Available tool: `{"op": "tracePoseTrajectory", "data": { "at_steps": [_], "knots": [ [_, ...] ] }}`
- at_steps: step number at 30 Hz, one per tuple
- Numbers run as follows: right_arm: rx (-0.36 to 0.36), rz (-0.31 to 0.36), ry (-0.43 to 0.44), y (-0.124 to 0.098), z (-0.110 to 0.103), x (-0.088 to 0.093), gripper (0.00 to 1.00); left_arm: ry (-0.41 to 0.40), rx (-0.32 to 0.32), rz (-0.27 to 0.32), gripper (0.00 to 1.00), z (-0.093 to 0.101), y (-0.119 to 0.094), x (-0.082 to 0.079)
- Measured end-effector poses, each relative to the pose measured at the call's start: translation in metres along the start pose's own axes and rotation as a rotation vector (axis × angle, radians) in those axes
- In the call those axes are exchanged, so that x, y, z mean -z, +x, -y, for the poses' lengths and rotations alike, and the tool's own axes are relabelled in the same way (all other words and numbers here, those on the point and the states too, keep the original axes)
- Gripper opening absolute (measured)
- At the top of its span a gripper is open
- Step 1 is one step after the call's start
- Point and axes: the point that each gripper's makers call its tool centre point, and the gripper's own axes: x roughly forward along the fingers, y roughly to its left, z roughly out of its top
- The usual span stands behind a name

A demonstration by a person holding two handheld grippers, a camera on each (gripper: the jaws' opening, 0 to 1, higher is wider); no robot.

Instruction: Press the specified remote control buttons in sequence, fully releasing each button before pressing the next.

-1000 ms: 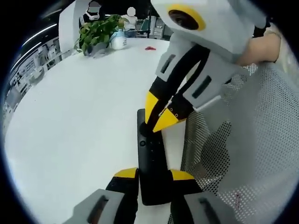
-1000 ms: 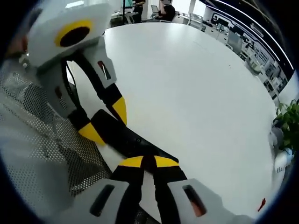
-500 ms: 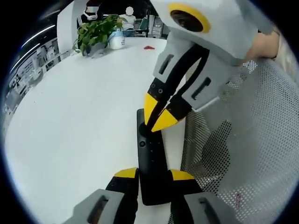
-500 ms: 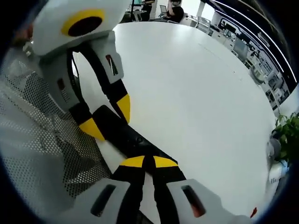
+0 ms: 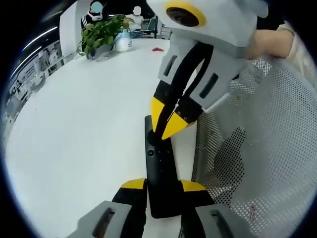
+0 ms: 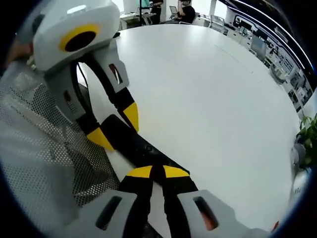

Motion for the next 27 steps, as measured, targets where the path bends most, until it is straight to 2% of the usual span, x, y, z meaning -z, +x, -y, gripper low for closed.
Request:
{"op": "tracePoseTrajectory", "data": {
  "at_steps": [14,18,27],
  "knots": [
    [-0.013,-0.025,-0.027,0.0049,0.0038,-0.0040,0.00,-0.002,0.005,0.005,0.24,0.0002,-0.0002,-0.0003],
    [0.005,-0.052,-0.097,0.0053,0.0026,-0.0042,0.00,-0.009,0.012,0.011,0.24,-0.0001,-0.0005,-0.0002],
    [-0.018,-0.036,-0.097,0.0055,0.0036,-0.0038,0.00,-0.011,0.020,0.018,0.25,-0.0005,-0.0009,-0.0003]
  ]
}}
